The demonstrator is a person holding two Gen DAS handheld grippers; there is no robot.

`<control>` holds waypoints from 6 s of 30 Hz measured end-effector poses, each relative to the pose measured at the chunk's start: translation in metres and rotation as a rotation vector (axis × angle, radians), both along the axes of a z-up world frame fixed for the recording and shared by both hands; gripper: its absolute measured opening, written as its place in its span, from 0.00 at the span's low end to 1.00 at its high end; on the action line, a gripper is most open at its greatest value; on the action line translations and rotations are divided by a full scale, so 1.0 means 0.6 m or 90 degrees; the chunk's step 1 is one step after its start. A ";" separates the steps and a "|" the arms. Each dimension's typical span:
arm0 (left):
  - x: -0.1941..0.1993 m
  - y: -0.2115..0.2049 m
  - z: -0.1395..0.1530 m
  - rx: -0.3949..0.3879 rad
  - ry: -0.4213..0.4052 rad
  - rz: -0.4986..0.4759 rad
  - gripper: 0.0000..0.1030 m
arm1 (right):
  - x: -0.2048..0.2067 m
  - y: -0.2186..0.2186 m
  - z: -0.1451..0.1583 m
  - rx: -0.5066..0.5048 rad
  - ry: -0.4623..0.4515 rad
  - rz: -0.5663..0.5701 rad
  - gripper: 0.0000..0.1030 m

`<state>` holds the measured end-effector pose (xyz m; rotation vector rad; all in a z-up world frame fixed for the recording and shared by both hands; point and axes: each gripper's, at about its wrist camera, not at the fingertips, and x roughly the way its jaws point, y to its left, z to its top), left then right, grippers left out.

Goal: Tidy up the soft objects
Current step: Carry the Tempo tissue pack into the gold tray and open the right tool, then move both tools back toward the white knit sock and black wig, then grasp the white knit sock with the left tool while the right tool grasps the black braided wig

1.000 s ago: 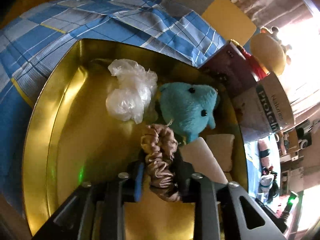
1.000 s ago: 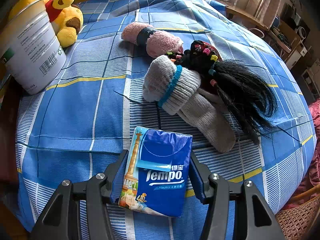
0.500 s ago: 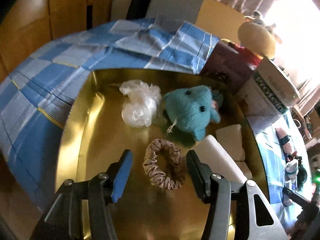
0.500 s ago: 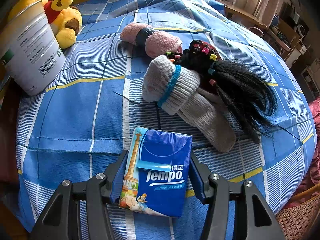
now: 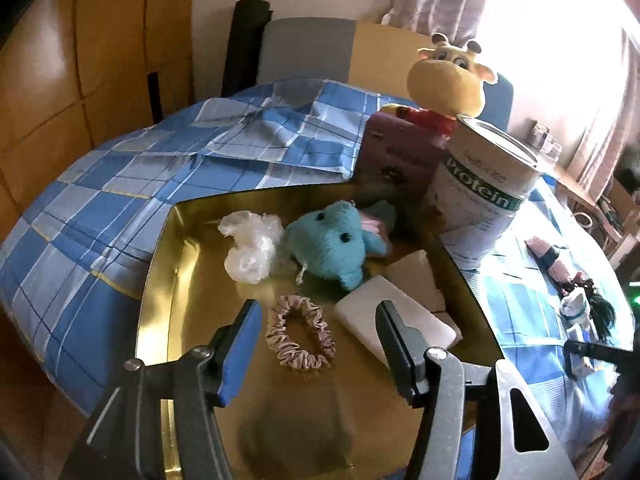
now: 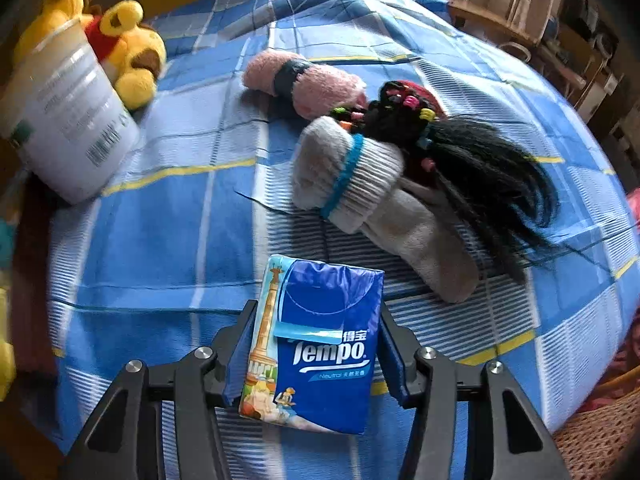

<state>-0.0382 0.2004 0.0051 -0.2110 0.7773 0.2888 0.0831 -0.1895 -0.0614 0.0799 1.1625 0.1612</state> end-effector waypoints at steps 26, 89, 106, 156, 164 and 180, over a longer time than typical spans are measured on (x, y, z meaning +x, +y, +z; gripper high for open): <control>-0.008 0.012 0.003 -0.032 -0.017 -0.050 0.58 | 0.358 0.223 0.424 -0.010 -0.259 0.023 0.53; -0.144 0.118 0.044 0.069 -0.024 0.181 0.73 | -0.088 0.579 0.138 0.109 -0.138 0.513 0.69; -0.126 0.057 0.050 0.100 -0.017 0.121 0.73 | -0.070 0.395 0.199 0.121 -0.239 0.424 0.69; 0.127 -0.384 -0.040 0.037 0.105 -0.369 0.62 | 0.093 -0.308 0.055 0.268 -0.119 -0.367 0.69; 0.187 -0.466 -0.047 -0.038 0.120 -0.438 0.50 | 0.091 -0.307 0.063 0.291 -0.130 -0.358 0.69; 0.336 -0.610 -0.121 -0.064 0.131 -0.465 0.79 | 0.091 -0.312 0.062 0.339 -0.126 -0.347 0.69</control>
